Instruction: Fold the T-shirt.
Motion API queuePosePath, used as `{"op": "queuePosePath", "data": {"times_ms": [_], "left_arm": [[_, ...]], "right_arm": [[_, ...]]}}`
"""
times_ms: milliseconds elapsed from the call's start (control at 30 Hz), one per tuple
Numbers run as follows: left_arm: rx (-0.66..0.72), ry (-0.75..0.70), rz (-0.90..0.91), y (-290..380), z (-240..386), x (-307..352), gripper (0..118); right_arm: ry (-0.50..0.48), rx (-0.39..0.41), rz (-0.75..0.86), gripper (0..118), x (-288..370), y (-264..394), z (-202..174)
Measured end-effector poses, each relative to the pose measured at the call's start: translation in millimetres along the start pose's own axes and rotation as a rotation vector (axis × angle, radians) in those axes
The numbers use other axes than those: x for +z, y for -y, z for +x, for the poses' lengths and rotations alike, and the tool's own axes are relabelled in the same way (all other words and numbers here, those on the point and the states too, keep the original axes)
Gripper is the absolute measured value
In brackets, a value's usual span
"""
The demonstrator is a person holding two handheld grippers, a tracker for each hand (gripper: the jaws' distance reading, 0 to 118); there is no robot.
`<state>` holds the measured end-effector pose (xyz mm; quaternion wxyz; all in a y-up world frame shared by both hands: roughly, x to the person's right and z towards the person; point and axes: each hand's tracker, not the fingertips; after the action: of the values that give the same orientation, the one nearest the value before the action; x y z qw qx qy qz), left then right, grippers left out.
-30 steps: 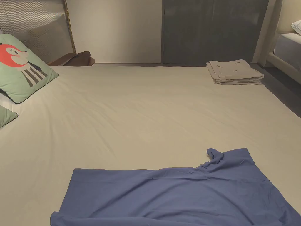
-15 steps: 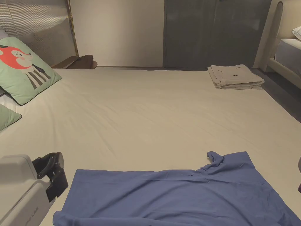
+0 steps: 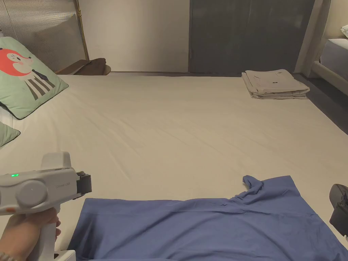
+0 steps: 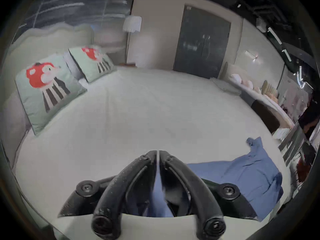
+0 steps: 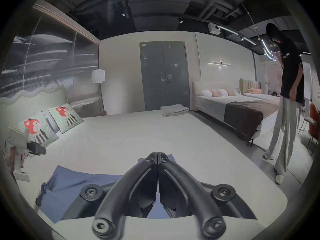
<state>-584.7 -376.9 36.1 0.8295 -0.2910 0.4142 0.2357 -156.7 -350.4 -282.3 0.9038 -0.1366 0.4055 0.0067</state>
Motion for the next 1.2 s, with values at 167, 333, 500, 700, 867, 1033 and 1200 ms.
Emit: {"op": "queuePosePath", "data": {"times_ms": [167,333,500,700,867,1033,1200], "left_arm": [[0.058,-0.033,-0.197,1,-21,-71,99],[0.018,-0.104,-0.284,12,-18,-109,94],[0.009,-0.132,-0.274,14,-11,-114,71],[-0.033,-0.155,-0.232,15,2,-92,8],[-0.026,-0.130,-0.177,12,-6,-79,5],[-0.043,-0.109,-0.138,10,1,-58,5],[-0.047,-0.098,-0.131,9,12,-43,5]], "right_arm": [[0.002,0.010,-0.046,0,-16,10,1],[0.007,0.014,-0.084,0,-28,19,2],[0.009,0.024,-0.112,0,-36,26,4],[0.025,0.022,-0.188,14,-56,24,13],[0.069,0.055,-0.371,92,-109,19,35],[0.075,0.025,-0.564,91,-172,34,60],[0.066,0.019,-0.720,90,-214,47,55]]}}
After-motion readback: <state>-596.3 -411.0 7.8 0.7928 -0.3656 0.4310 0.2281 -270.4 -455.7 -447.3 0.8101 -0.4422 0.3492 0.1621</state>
